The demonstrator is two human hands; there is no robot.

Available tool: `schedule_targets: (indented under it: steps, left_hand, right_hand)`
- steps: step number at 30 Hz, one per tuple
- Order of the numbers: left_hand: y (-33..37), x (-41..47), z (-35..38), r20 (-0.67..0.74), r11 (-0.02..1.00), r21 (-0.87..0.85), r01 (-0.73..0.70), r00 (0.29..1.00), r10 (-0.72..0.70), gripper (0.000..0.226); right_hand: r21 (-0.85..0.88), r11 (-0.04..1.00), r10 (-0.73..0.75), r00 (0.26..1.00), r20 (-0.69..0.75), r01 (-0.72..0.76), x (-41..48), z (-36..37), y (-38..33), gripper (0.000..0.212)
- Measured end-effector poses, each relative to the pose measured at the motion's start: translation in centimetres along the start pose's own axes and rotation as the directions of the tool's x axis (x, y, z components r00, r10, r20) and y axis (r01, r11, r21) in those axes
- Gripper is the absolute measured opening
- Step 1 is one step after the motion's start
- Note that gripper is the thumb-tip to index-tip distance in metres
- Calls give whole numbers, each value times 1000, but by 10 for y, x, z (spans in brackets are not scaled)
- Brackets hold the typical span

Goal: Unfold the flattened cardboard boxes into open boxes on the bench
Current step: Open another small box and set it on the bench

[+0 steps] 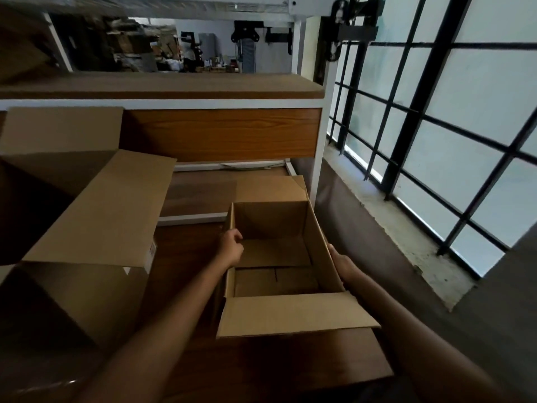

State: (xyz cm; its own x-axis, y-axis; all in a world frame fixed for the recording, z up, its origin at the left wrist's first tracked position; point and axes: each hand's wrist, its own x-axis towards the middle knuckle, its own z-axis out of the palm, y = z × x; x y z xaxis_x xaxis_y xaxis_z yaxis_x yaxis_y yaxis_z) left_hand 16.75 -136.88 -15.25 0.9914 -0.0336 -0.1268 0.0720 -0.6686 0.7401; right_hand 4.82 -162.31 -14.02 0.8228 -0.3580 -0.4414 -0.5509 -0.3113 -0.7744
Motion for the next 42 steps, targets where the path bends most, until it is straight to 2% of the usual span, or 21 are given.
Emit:
schedule_targets:
  steps: [1, 5, 7, 9, 11, 14, 17, 19, 20, 22, 25, 27, 31, 33, 36, 38, 40, 42]
  left_hand:
    - [1, -1, 0, 1, 1000, -12, 1, 1000, -1, 36]
    - [3, -2, 1, -6, 1000, -10, 6, 1000, -6, 33]
    - [4, -2, -1, 0, 1000, 5, 2, 1000, -2, 36]
    - [5, -6, -5, 38, 999, 46, 20, 999, -22, 44]
    - [5, -19, -8, 80, 995, 99, -4, 997, -4, 50]
    - [6, -50, -9, 148, 992, 76, -96, 985, 84, 65]
    - [-4, -73, -29, 377, 993, 45, -110, 922, 85, 113]
    - [-16, -77, -46, 545, 981, 113, -158, 835, 71, 143]
    - [-23, -79, -51, 584, 970, 156, -187, 809, 62, 148]
    - [-32, -84, -51, 595, 955, 211, -211, 802, 46, 144]
    - [-33, -89, -45, 547, 962, 203, -181, 836, 42, 128]
    - [-31, -92, -44, 527, 966, 200, -167, 849, 38, 123]
    - [-34, -112, -40, 436, 975, 145, -171, 895, 93, 107]
    - [-41, -127, -33, 302, 978, 65, -196, 938, 168, 101]
    - [-57, -148, -12, 14, 969, -86, -232, 972, 234, 93]
    - [-62, -160, -1, -108, 951, -178, -252, 966, 235, 88]
    - [-59, -166, 2, -136, 945, -218, -242, 967, 216, 86]
    - [-56, -171, -3, -116, 954, -206, -219, 973, 199, 92]
  right_hand:
    - [21, 1000, -15, 1000, -7, 15, -2, 2, -1, 55]
    - [-150, 976, -179, 974, -139, 157, -4, -10, -5, 51]
    - [-184, 947, -290, 949, -127, 264, -11, -15, -16, 42]
    - [-280, 898, -368, 928, -51, 341, -19, -14, -30, 49]
    - [-408, 851, -337, 940, 57, 330, -19, -8, -38, 67]
    - [-565, 771, -166, 949, 267, 294, -16, 1, -37, 102]
    - [-661, 673, -40, 908, 418, 334, -5, -3, -30, 138]
    - [-703, 611, 7, 885, 466, 365, 3, -8, -22, 148]
    - [-715, 589, 10, 881, 473, 377, 12, -8, -15, 148]
    - [-742, 549, -5, 889, 458, 385, 20, -4, -11, 150]
    - [-799, 486, -13, 918, 397, 353, 1, 3, -29, 157]
    - [-817, 471, -15, 929, 371, 334, -24, 2, -43, 149]
    - [-783, 521, -121, 938, 326, 340, -58, -1, -44, 111]
    - [-726, 590, -188, 934, 303, 354, -62, -1, -28, 103]
    - [-570, 738, -279, 932, 231, 362, -66, 7, 6, 82]
    - [-525, 745, -404, 905, 135, 411, -73, 16, 24, 64]
    - [-521, 726, -518, 855, 16, 449, -81, 25, 39, 56]
    - [-521, 739, -537, 840, -74, 427, -93, 35, 51, 54]
